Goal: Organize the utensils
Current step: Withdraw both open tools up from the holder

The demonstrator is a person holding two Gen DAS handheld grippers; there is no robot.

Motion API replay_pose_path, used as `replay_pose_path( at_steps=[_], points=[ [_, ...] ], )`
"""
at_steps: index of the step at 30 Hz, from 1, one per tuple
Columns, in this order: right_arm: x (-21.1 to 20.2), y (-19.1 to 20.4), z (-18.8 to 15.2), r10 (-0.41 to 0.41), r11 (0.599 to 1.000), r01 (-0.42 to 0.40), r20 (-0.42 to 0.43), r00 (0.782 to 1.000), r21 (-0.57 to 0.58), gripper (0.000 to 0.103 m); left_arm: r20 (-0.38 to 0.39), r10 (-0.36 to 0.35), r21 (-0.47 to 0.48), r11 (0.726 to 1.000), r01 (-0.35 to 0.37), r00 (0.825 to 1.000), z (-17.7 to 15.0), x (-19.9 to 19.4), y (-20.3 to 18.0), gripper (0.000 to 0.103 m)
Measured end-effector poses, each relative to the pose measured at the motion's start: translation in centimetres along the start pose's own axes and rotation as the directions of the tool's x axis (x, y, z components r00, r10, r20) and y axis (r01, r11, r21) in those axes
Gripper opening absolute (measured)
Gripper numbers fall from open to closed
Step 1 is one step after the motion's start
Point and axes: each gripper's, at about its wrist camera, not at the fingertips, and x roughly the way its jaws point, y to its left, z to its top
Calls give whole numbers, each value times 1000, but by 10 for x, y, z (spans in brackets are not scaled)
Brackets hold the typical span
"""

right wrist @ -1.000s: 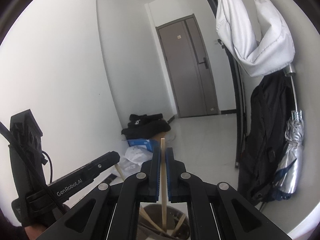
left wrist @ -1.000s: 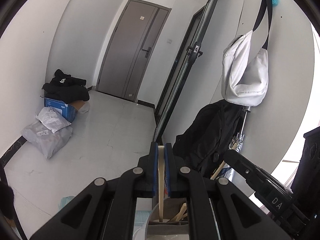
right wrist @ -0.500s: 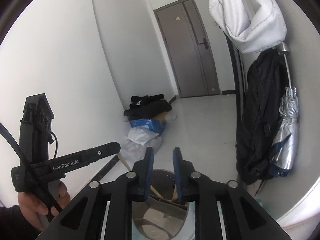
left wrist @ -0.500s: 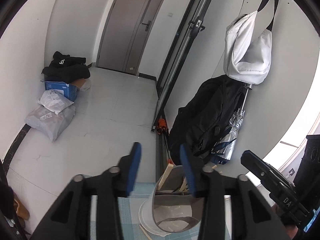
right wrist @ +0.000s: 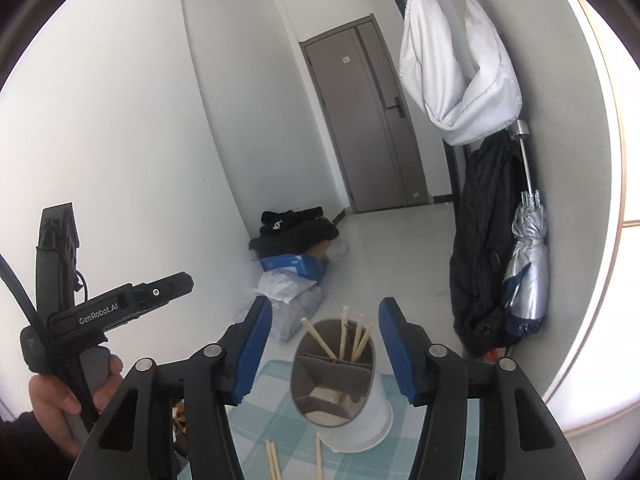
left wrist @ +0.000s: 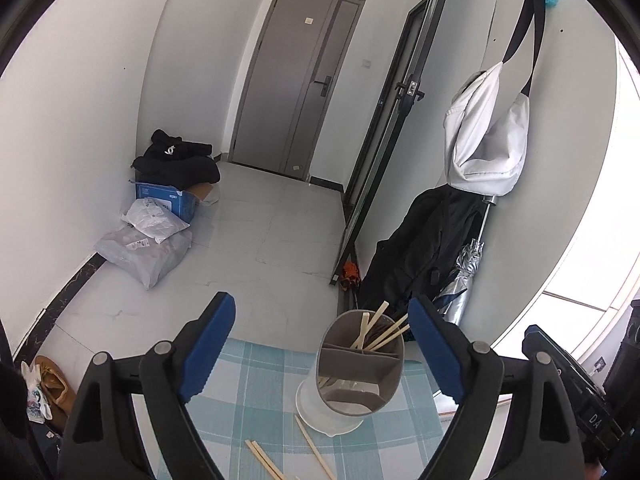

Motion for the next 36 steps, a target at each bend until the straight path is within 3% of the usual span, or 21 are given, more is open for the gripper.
replay_pose_path(
  at_steps=[7, 15, 24, 36],
  points=[
    [-32, 13, -23, -24, 1000, 24, 18, 1000, 6, 81, 23, 20, -21, 1000, -19, 1000, -21, -27, 3, 97],
    [-52, 21, -64, -62, 998, 61, -16, 998, -17, 84, 31, 58, -21, 998, -57, 998, -58, -41, 0, 98],
    [-59, 8, -112, -131, 991, 131, -87, 988, -12, 92, -51, 73, 24, 997, -72, 996, -100, -35, 3, 98],
    [-41, 0, -152, -195, 981, 189, -221, 956, -47, 92, -200, 52, -60, 996, -65, 978, -139, -10, 22, 98]
  ],
)
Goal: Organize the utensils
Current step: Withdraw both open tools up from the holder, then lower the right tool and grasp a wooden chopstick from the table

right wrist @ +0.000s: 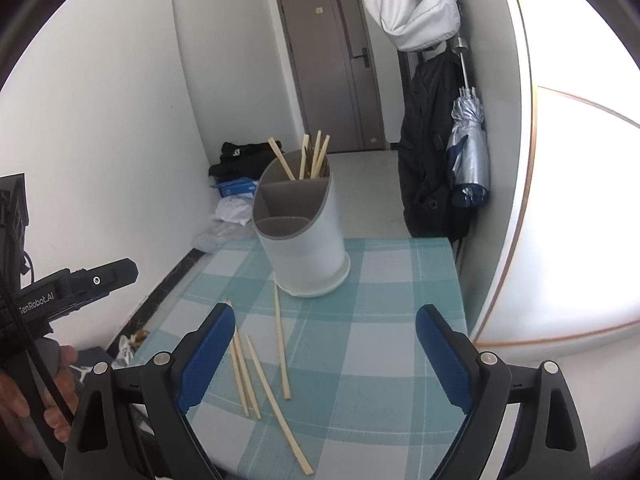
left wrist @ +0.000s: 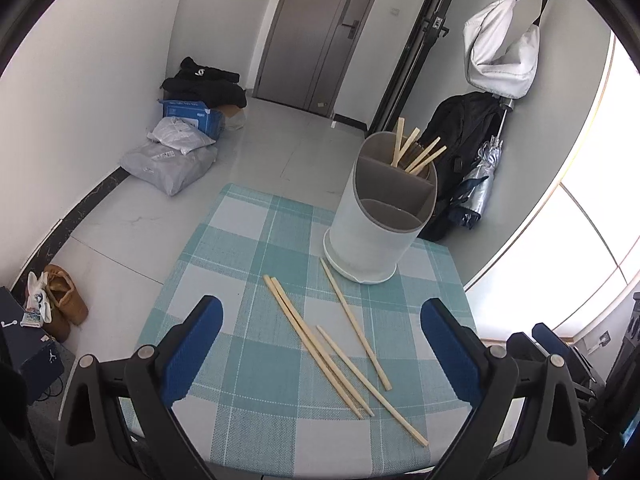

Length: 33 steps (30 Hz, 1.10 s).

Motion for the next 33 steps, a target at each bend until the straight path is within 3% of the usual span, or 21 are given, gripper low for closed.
replay_pose_path(
  at_steps=[3, 12, 16, 21, 27, 30, 31, 33],
  points=[
    [10, 0, -3, -12, 1000, 12, -41, 999, -4, 92, -38, -47, -24, 999, 46, 998, 1, 4, 4, 98],
    [62, 6, -7, -49, 998, 39, -178, 983, -57, 92, -90, -52, -95, 994, 44, 995, 4, 14, 32, 98],
    [97, 12, -6, -29, 998, 13, -272, 962, -60, 92, -99, -37, -120, 993, 25, 994, 9, 18, 45, 98],
    [138, 33, -8, -27, 987, -29, -338, 941, -160, 92, -89, -39, -171, 985, 23, 995, 15, 20, 59, 98],
    [174, 60, -13, -49, 957, -72, -405, 913, -279, 89, -94, -52, -166, 985, 35, 994, 20, 21, 61, 98],
    [190, 68, -18, -85, 944, -65, -431, 898, -323, 70, -113, -82, -180, 982, 61, 990, 22, 24, 65, 98],
    [194, 68, -20, -96, 943, -61, -442, 892, -328, 58, -119, -75, -186, 981, 52, 990, 22, 25, 67, 98],
    [196, 69, -19, -87, 945, -66, -440, 894, -321, 56, -127, -71, -204, 978, 44, 989, 22, 27, 72, 98]
  ],
)
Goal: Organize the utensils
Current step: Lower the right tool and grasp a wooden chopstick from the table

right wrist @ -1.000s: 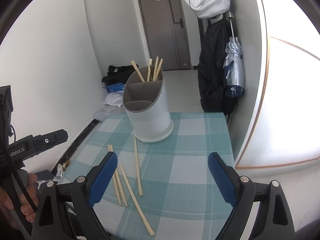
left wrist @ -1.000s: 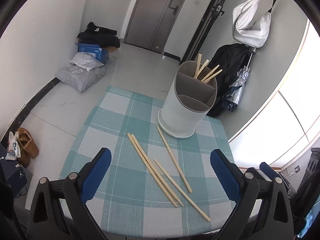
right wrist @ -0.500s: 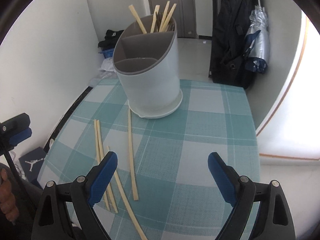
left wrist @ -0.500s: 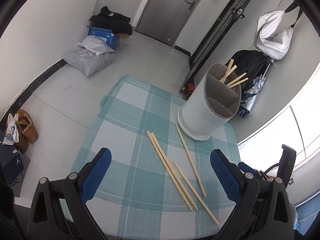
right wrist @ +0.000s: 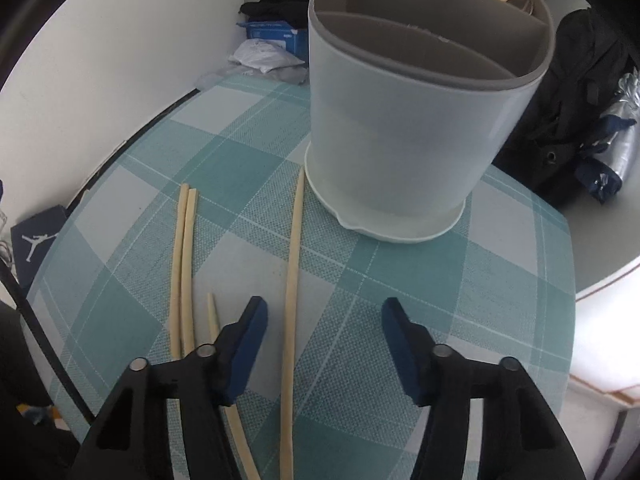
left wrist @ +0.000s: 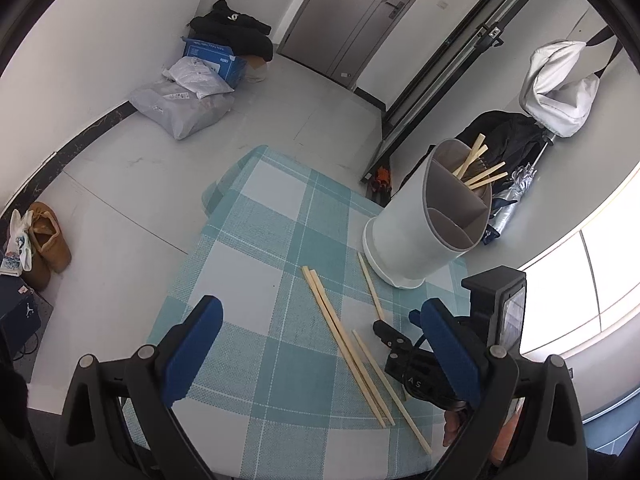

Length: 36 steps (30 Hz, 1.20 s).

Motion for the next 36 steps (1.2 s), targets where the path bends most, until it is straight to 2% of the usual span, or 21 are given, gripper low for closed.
replay_pose_path(
  at_steps=[2, 4, 7, 15, 17, 20, 23, 30, 36],
  points=[
    [1, 0, 2, 45, 999, -46, -18, 999, -3, 36, -4, 4, -28, 1000, -4, 1000, 2, 0, 6, 98],
    [0, 1, 1, 71, 997, -72, -39, 997, -17, 27, -4, 9, -54, 999, -9, 1000, 5, 1, 11, 98],
    [-5, 0, -1, 107, 993, -111, -78, 991, -48, 5, -7, 5, -89, 996, -6, 1000, 8, 1, 16, 98],
    [-31, -12, -38, 128, 986, -144, -173, 977, -85, 5, -20, -24, -107, 994, 22, 1000, 8, 5, 11, 98],
    [-38, -13, -49, 156, 981, -176, -199, 967, -82, 5, -22, -21, -98, 995, 18, 1000, 9, 6, 8, 98],
    [-43, -11, -57, 149, 979, -175, -215, 965, -105, 8, -30, -9, -87, 996, 7, 1000, 9, 8, 7, 98],
    [-38, -9, -52, 140, 979, -169, -222, 965, -117, 10, -34, 20, -84, 996, -23, 999, 8, 11, 9, 98],
    [-17, -8, -20, 123, 983, -141, -149, 981, -115, 20, -75, 81, -90, 992, -88, 994, 4, 20, 16, 98],
    [-4, -5, 5, 140, 986, -147, -97, 985, -77, 18, -106, 157, -55, 985, -164, 982, -1, 33, 14, 98]
  ],
)
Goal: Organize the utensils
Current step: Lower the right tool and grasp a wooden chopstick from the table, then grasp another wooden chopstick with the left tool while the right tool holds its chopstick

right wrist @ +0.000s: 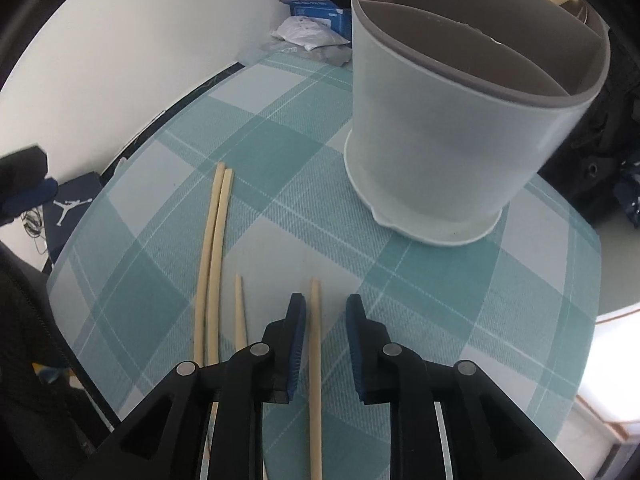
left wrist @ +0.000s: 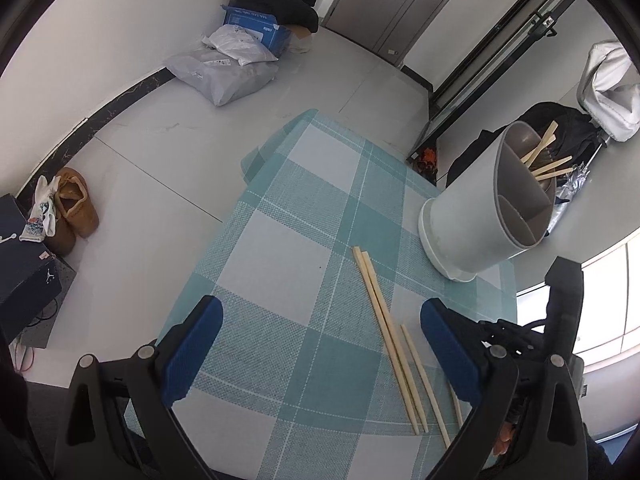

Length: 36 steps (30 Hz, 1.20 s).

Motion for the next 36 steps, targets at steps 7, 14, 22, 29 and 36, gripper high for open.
replay_pose_path(
  at_steps=[7, 14, 22, 29, 36],
  points=[
    [-16, -22, -14, 117, 983, -125, 65, 991, 136, 3, -52, 78, 113, 991, -72, 996, -11, 21, -27, 98],
    [-65, -72, -27, 188, 907, -271, 265, 946, 322, 3, -48, 167, 114, 980, -161, 985, -17, 37, -40, 98],
    [-77, -119, -34, 260, 819, -399, 354, 898, 412, 3, -85, 271, 130, 957, -259, 959, -21, 50, -43, 98],
    [-88, -123, -42, 247, 813, -406, 385, 889, 416, 3, -101, 336, 205, 928, -311, 937, -27, 61, -54, 98],
    [-100, -121, -35, 234, 828, -402, 410, 882, 392, 3, -122, 363, 231, 916, -329, 924, -24, 62, -52, 98]
  ],
)
